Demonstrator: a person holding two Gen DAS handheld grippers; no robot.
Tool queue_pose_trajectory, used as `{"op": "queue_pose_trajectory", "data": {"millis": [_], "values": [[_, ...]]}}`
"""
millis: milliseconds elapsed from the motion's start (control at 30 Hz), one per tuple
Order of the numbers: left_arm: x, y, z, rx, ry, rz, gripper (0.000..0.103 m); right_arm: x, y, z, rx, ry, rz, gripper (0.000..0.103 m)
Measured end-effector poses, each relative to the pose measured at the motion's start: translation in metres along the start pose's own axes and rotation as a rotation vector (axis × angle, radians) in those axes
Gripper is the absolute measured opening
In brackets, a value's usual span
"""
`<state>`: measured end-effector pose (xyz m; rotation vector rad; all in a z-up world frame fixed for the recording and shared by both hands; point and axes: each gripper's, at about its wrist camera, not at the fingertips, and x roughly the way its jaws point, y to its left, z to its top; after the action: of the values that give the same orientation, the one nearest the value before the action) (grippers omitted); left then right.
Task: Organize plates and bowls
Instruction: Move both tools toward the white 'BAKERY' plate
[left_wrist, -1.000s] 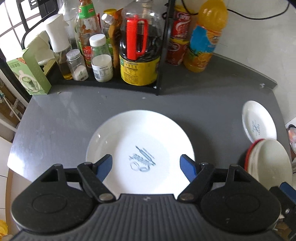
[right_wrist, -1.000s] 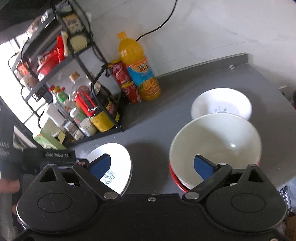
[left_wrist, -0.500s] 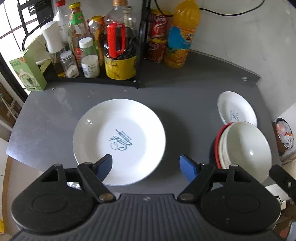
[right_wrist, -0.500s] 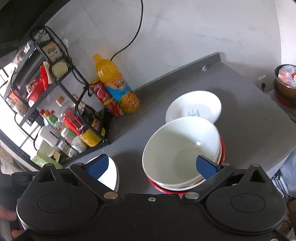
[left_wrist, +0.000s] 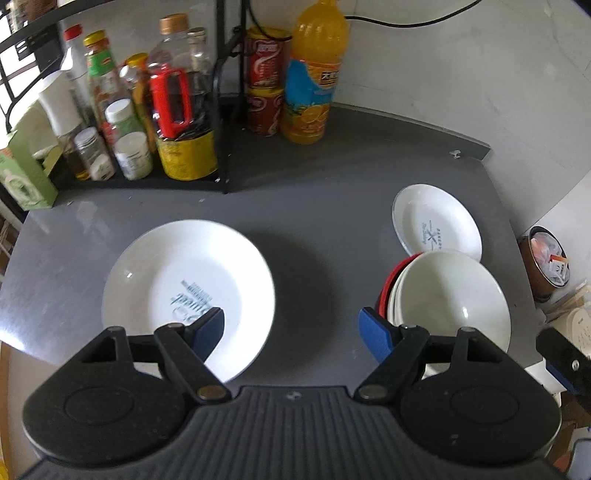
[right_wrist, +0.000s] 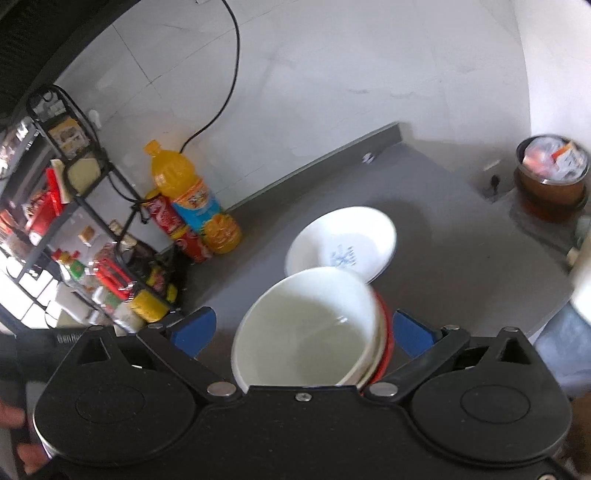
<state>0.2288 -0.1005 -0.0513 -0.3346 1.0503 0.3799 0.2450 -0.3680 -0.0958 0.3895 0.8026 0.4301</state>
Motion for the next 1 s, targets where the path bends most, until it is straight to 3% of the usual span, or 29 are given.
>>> {"op": "queue_pose_trajectory", "data": {"millis": [767,933,1000], "values": [[0.092,-0.116,0.076,0.187,0.046,-0.117,0.078,0.058,-0.093,0.051,0.192,0.007,-0.137,0.102],[0.114,-0.134,0.088,0.217,0.065,-0.128,0.078,0.08,-0.109,0.054,0.227,0.035,-0.127,0.098],[0.125,-0.142,0.092,0.228,0.077,-0.138,0.078,0.09,-0.114,0.055,0.242,0.053,-0.116,0.092]]}}
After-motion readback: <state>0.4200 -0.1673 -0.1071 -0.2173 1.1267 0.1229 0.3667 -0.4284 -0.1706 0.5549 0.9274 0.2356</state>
